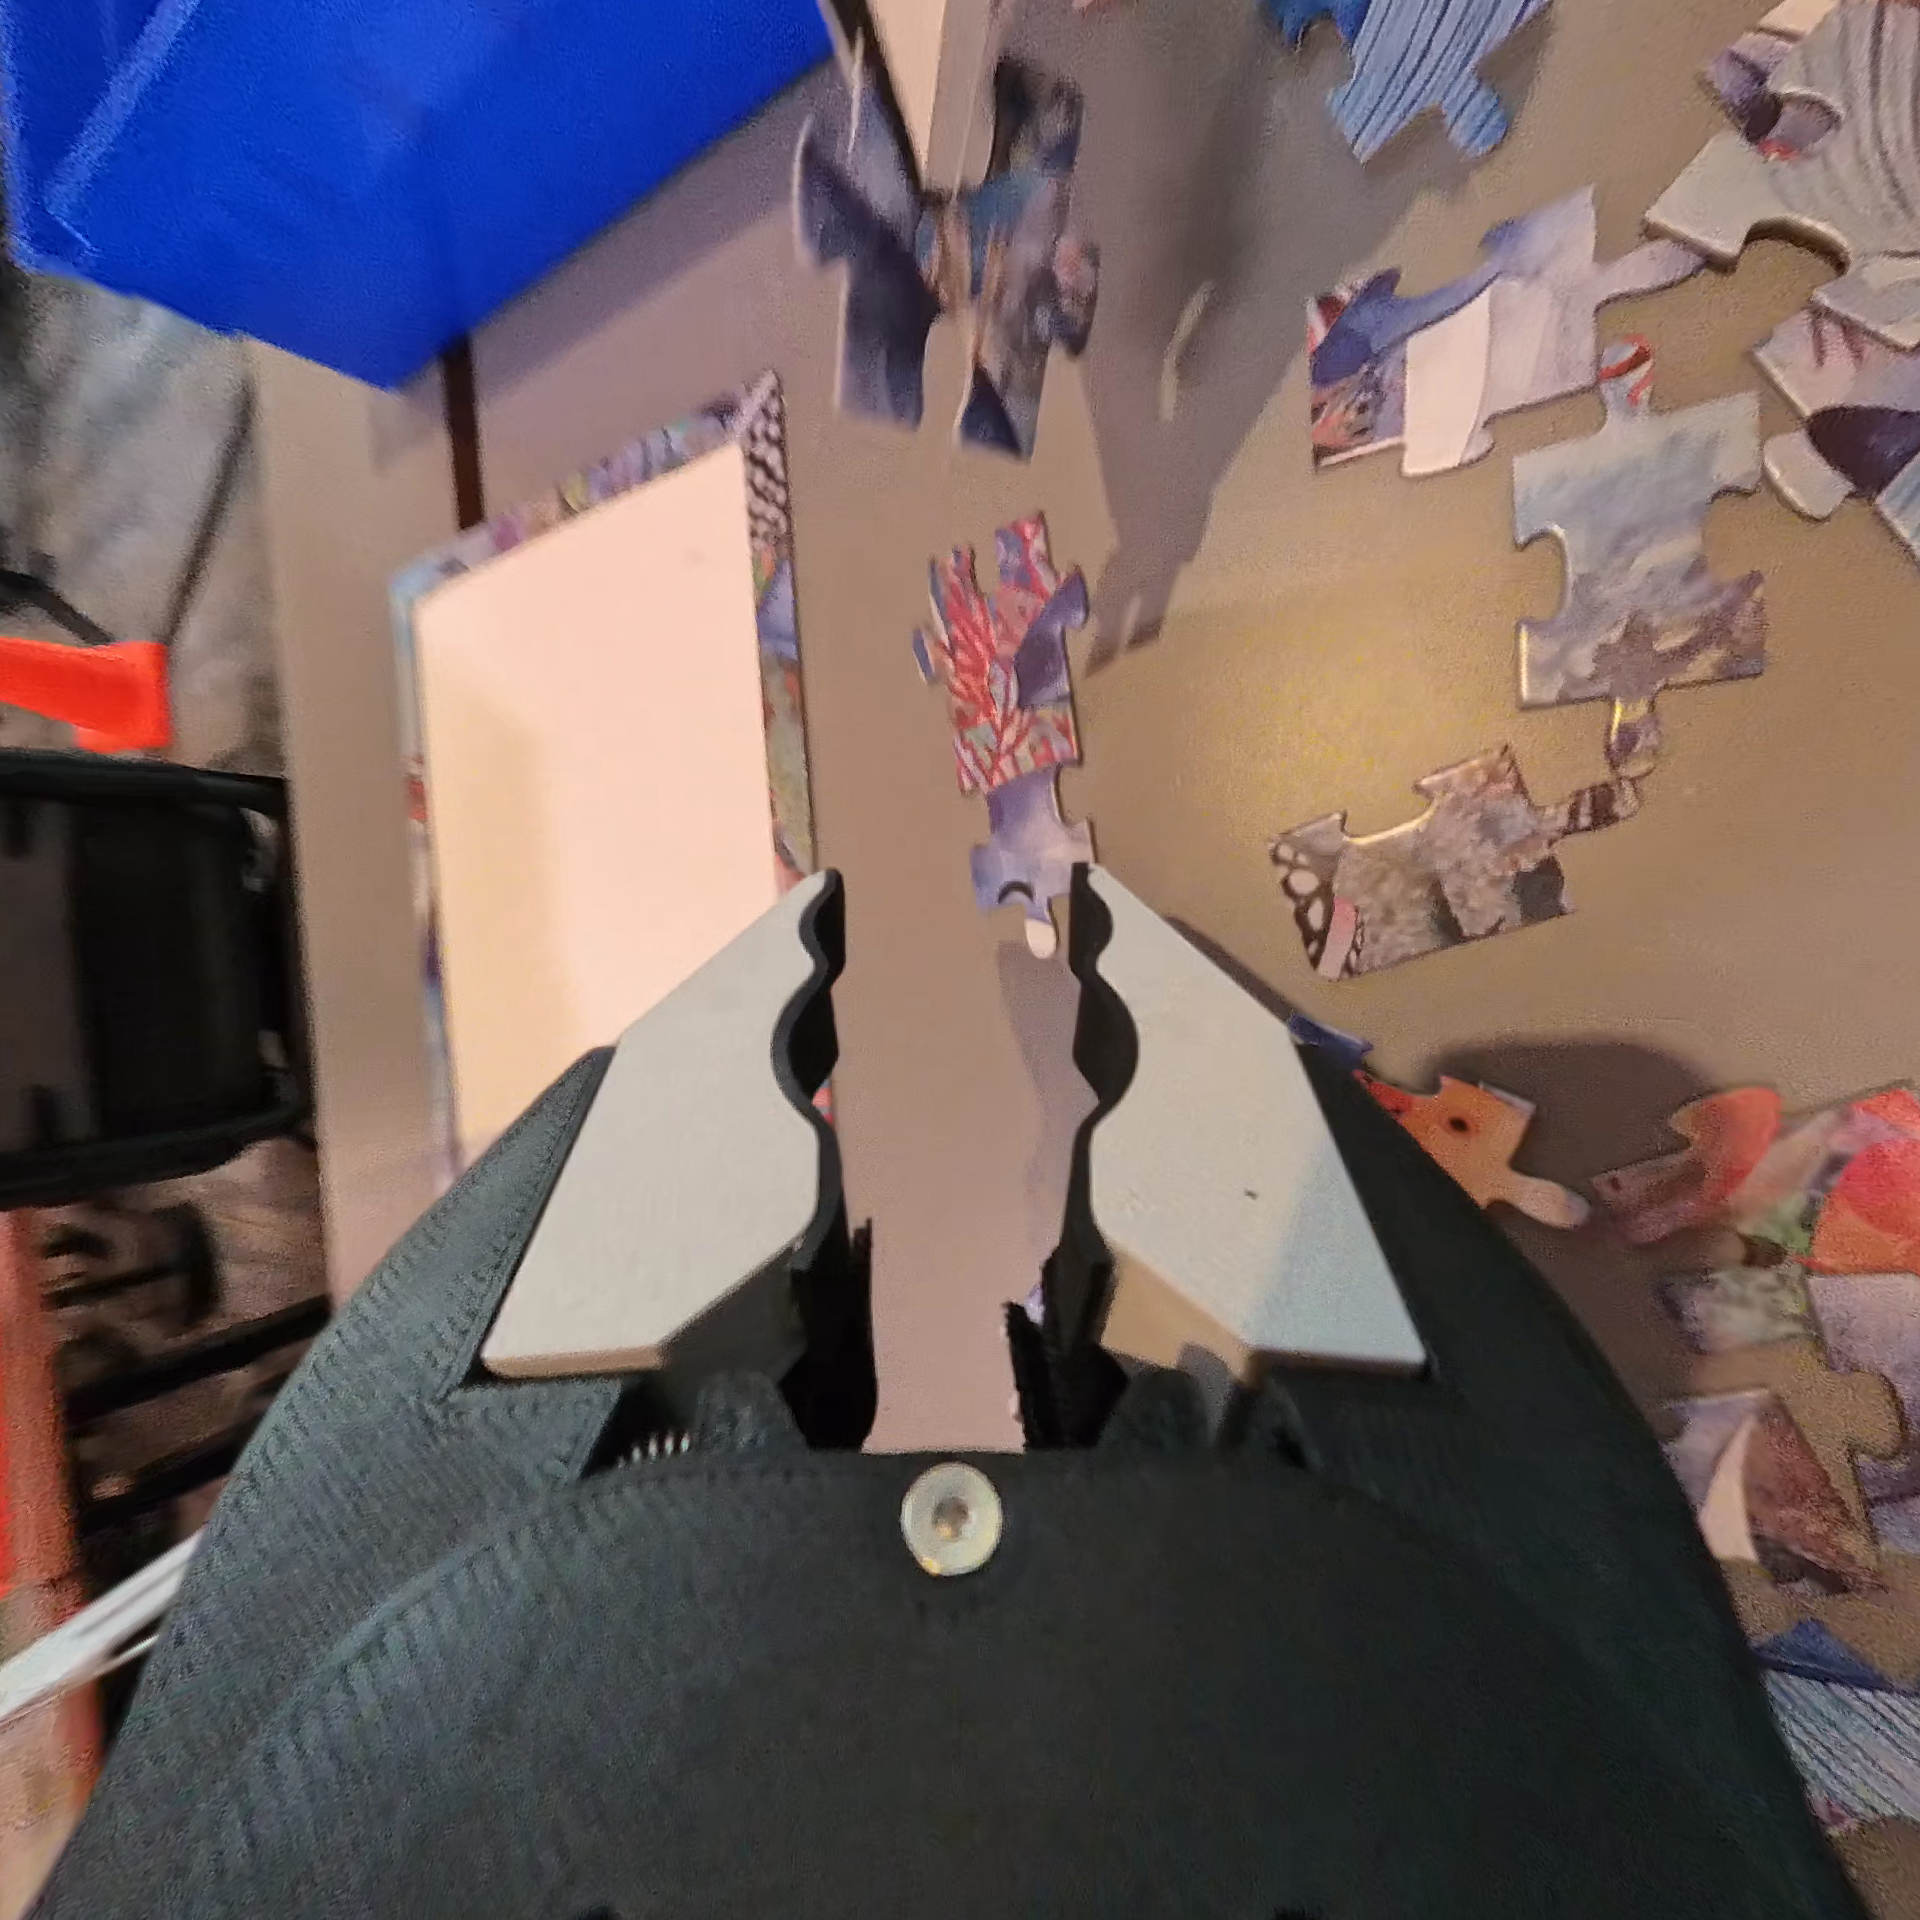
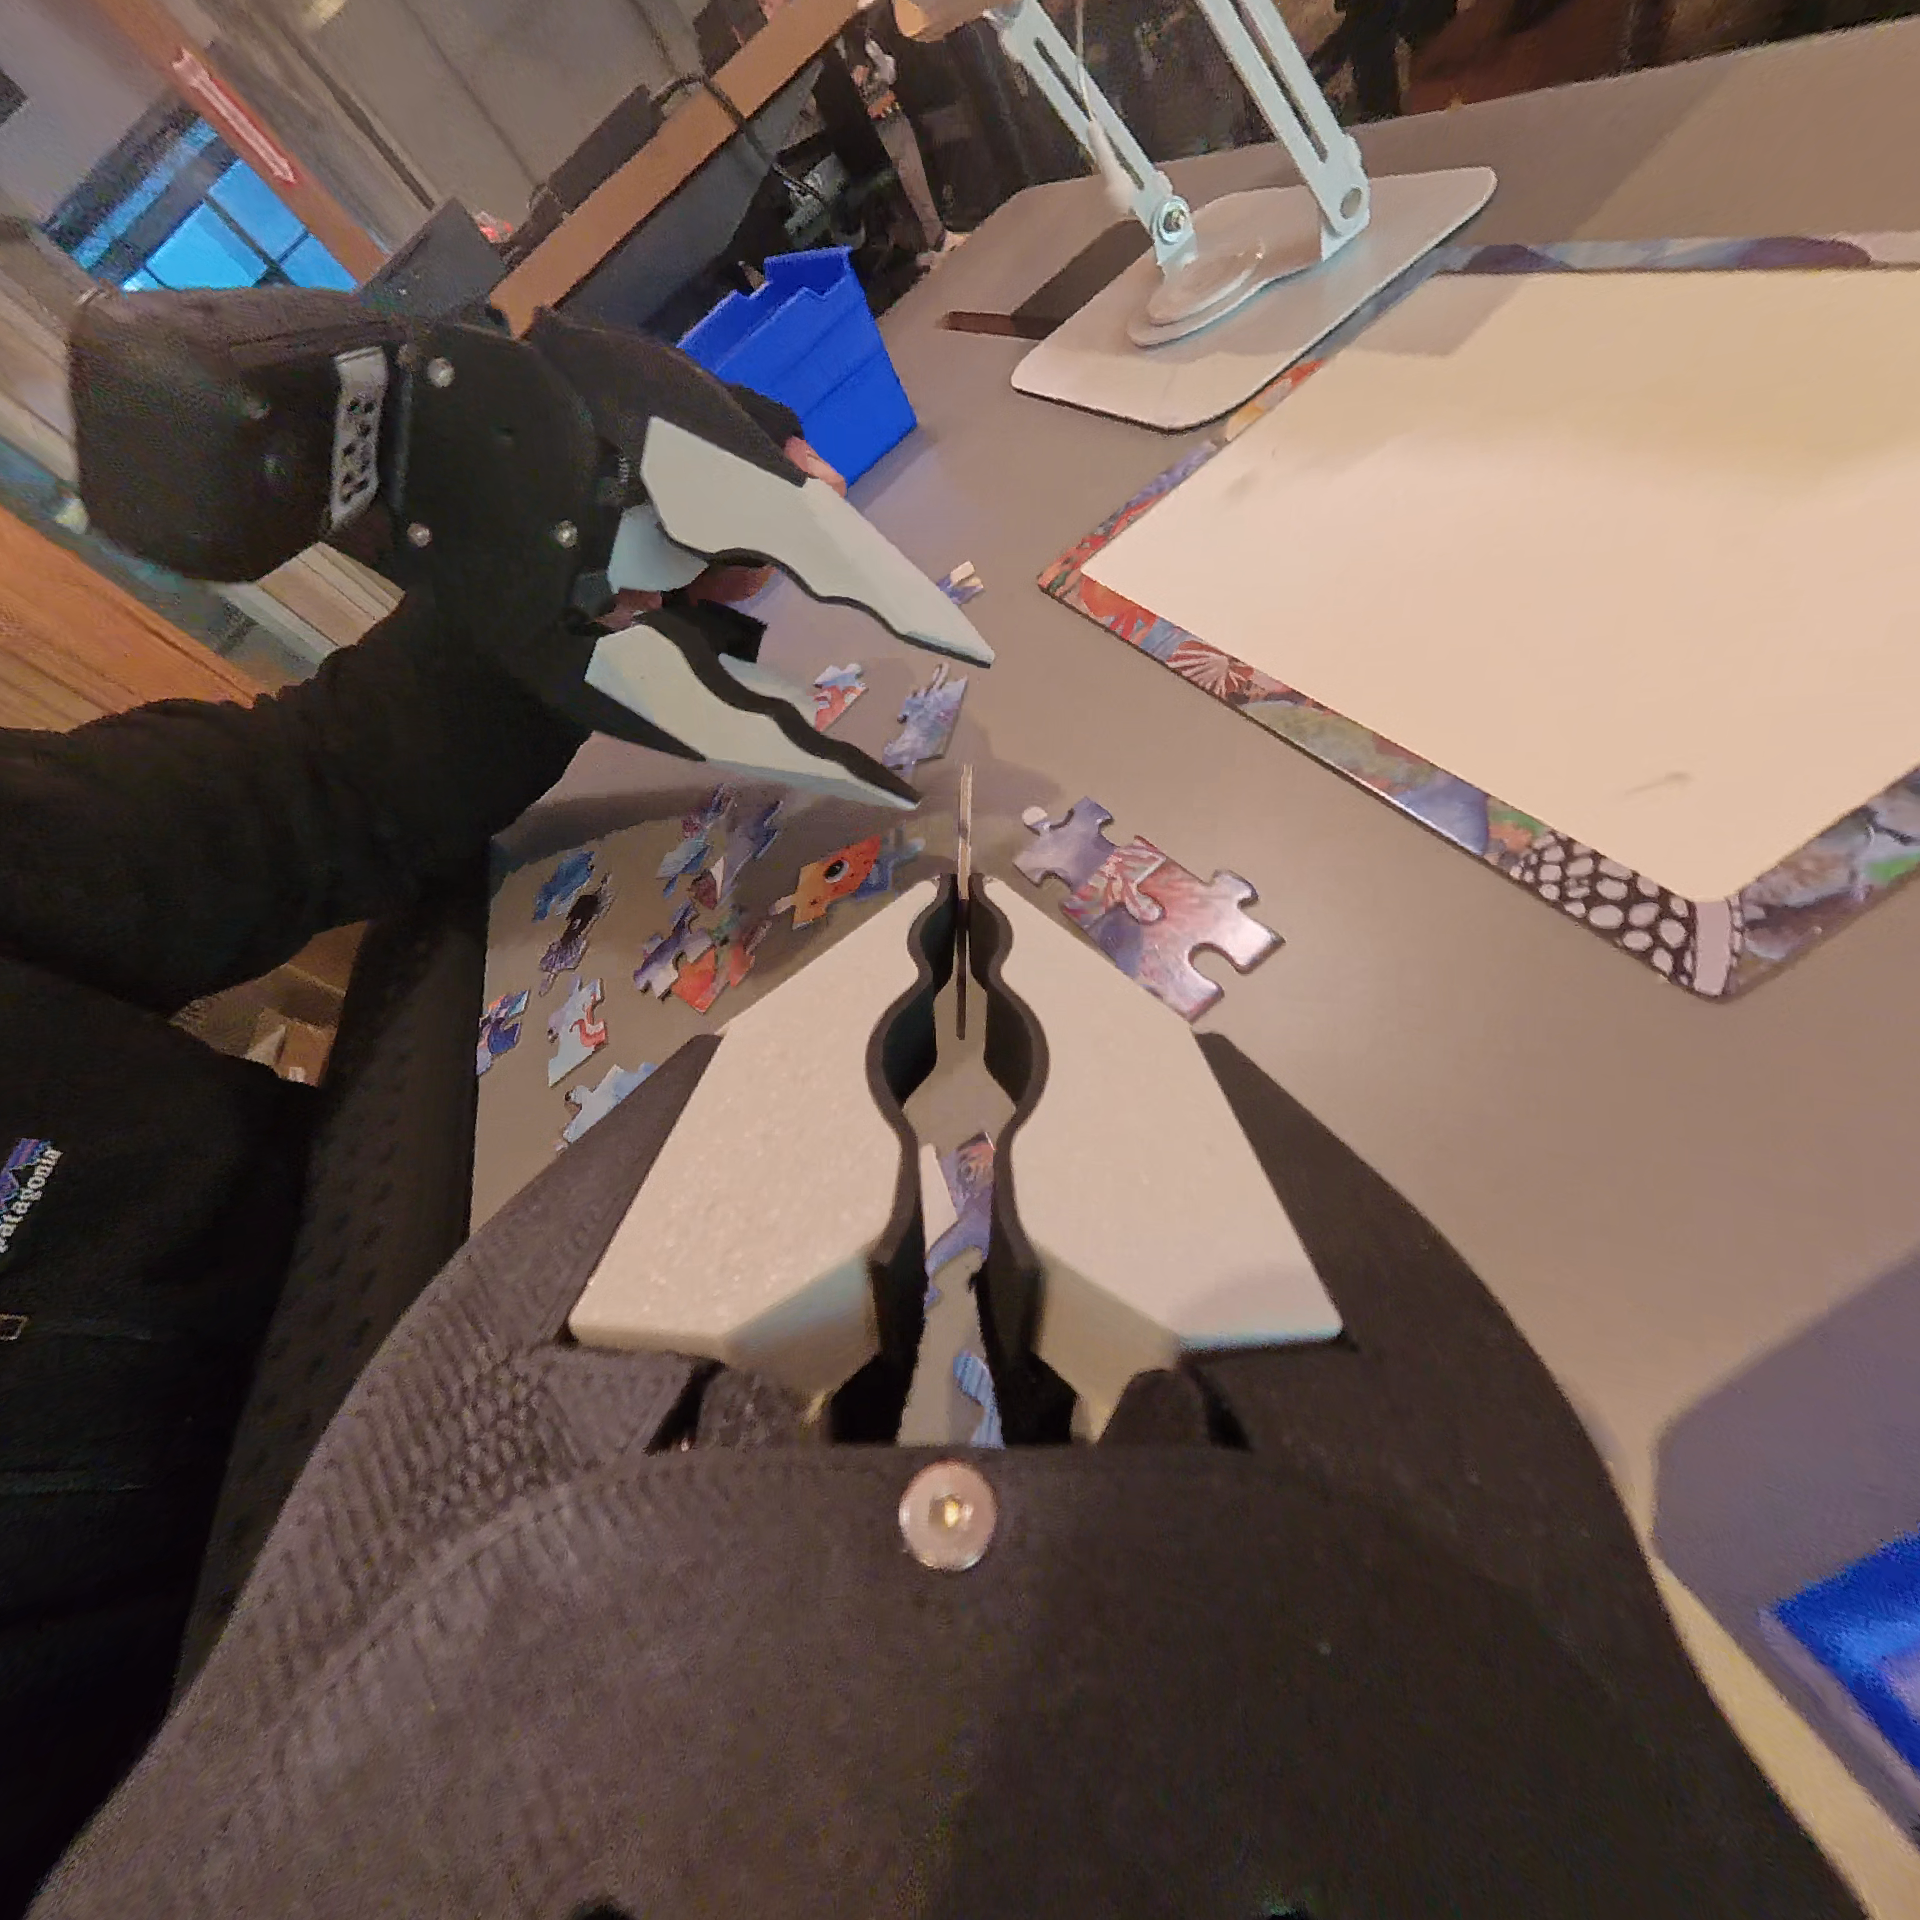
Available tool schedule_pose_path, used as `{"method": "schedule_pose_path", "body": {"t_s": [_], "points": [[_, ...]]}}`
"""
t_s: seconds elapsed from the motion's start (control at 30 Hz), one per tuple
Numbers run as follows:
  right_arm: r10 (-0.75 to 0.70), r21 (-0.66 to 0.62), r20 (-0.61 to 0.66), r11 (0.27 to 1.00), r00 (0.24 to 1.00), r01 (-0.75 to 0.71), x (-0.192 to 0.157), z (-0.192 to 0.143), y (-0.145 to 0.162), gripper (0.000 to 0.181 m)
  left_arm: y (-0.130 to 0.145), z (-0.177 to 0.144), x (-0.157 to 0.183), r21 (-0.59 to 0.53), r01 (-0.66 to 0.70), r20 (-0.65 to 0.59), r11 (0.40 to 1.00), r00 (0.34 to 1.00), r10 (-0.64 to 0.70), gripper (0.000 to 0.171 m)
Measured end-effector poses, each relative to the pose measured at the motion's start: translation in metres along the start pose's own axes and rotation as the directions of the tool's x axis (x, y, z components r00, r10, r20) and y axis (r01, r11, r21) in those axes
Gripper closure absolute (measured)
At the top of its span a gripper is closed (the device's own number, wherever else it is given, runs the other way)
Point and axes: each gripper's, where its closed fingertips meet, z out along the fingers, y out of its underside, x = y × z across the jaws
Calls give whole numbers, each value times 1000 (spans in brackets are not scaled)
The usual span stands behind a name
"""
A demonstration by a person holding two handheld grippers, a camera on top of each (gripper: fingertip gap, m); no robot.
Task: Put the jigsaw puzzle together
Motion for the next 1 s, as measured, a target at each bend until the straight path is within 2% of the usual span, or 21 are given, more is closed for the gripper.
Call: {"method": "schedule_pose_path", "body": {"t_s": [0.07, 0.13, 0.23, 0.37, 0.67, 0.8, 0.9, 1.0], "points": [[22, -5, -7, 1000, 1000, -22, 5, -2, 3, 181, 14, 8, 3, 1, 95, -85, 995, 992, -95, 129], [39, -5, -3, 999, 999, -39, 7, -3, 5, 181, 27, 16, 9, -21, 201, -189, 979, 961, -201, 120], [53, -2, 6, 999, 999, -53, 8, -5, 6, 181, 32, 23, 20, -25, 348, -342, 937, 878, -335, 113], [73, 10, 21, 997, 997, -74, 9, -7, 5, 181, 32, 27, 30, -34, 424, -449, 905, 802, -393, 109], [84, -2, -20, 996, 996, -84, 18, -12, 8, 181, 7, 19, 56, -31, 447, -559, 894, 734, -386, 105], [77, -10, -44, 997, 996, -78, 21, -16, 9, 181, -13, 9, 85, -22, 422, -638, 906, 692, -338, 103], [77, -15, -51, 997, 996, -78, 21, -18, 10, 181, -29, -4, 114, 12, 359, -717, 933, 654, -242, 101], [86, -16, -51, 996, 995, -87, 20, -21, 10, 181, -32, -7, 121, 47, 298, -704, 953, 687, -180, 104]]}}
